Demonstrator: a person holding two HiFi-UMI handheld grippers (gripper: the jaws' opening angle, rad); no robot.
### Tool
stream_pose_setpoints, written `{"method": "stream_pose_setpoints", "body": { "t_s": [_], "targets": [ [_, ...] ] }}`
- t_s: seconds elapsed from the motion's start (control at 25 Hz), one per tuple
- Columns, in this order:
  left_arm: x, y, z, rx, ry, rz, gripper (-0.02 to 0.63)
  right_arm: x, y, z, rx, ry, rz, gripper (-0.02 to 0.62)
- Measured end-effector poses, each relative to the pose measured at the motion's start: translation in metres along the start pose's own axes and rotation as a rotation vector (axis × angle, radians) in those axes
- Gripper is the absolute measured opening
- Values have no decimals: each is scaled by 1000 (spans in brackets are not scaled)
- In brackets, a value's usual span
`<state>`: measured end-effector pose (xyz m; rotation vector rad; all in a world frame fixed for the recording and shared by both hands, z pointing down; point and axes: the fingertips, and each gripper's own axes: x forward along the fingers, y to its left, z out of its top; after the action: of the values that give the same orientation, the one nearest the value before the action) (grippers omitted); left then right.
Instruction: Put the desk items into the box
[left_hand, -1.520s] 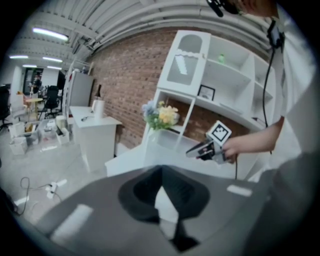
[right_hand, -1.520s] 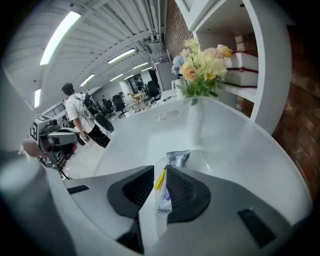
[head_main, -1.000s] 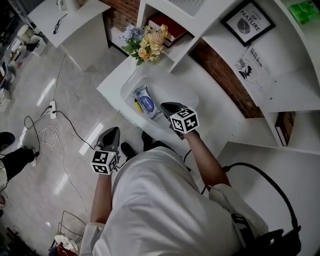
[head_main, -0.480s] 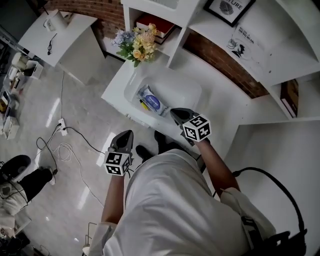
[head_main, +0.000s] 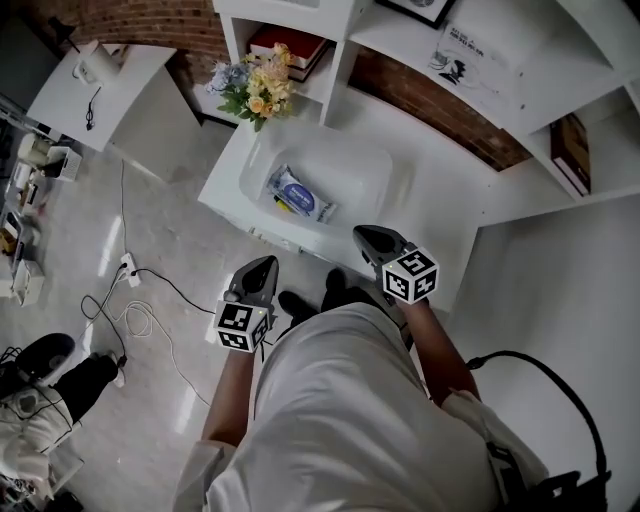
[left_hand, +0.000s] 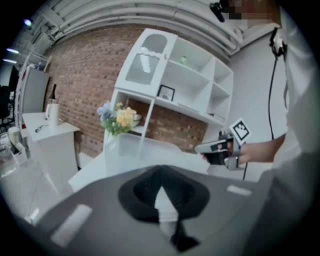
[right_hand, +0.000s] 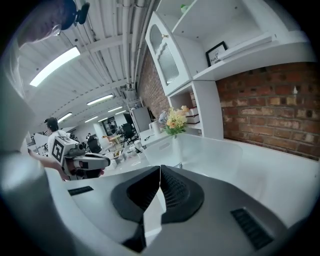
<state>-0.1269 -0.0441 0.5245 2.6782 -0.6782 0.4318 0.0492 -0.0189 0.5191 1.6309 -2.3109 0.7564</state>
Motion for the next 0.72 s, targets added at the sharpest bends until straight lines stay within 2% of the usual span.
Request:
{"method": "stream_pose_setpoints", "body": {
  "t_s": [0.32,0.72],
  "targets": [
    [14,-32,9,26,-2,-12,3,-43,-19,-6,42,-50,-30,3],
    [22,-60,11,5,-7,47,3,-70,-30,-11,34,-50,22,2]
  ]
}}
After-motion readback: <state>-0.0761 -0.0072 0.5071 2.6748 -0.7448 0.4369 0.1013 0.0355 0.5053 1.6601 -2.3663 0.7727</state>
